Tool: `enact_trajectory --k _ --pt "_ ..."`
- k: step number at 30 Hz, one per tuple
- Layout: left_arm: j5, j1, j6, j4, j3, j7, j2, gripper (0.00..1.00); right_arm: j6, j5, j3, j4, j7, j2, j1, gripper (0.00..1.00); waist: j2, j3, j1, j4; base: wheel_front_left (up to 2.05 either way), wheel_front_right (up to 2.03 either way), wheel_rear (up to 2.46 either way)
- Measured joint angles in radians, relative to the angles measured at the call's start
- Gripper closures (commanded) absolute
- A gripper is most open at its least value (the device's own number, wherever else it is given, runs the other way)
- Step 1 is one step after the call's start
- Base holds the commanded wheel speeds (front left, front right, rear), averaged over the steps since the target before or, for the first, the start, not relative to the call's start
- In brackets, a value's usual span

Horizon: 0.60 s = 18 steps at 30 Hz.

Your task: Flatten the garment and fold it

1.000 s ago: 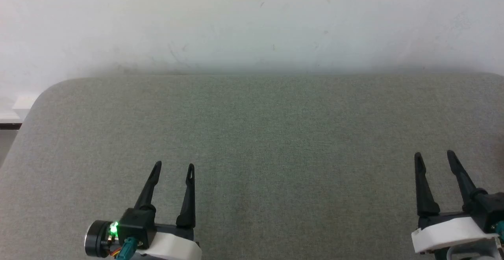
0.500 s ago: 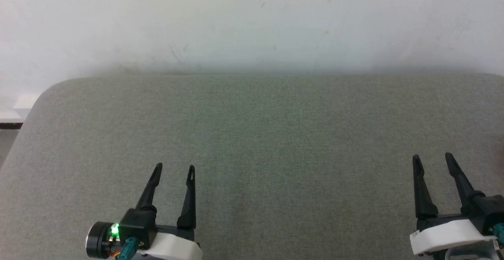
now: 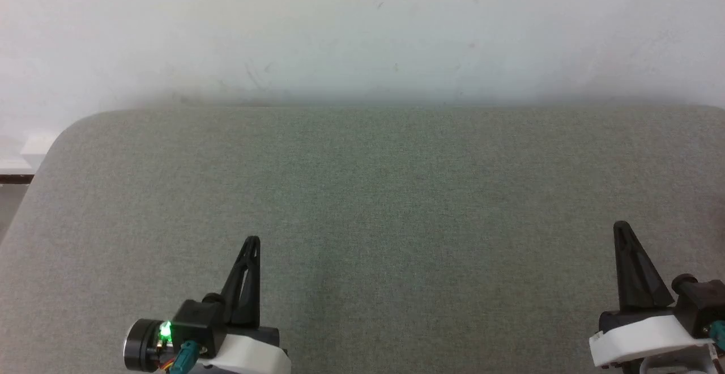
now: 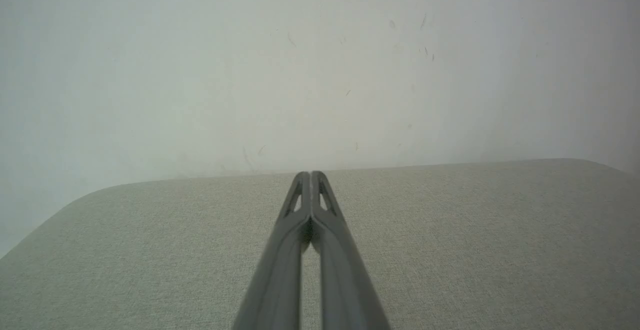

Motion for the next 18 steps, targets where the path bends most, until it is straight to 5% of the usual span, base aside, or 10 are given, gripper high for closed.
enact_trajectory --k 18 --pt "0.002 -0.001 0.0 -0.001 0.014 0.036 -0.001 1.0 0.0 -0.001 0.016 -0.002 0.035 0.0 -0.001 1.0 0.0 -0.001 0.0 0.004 0.0 0.0 0.0"
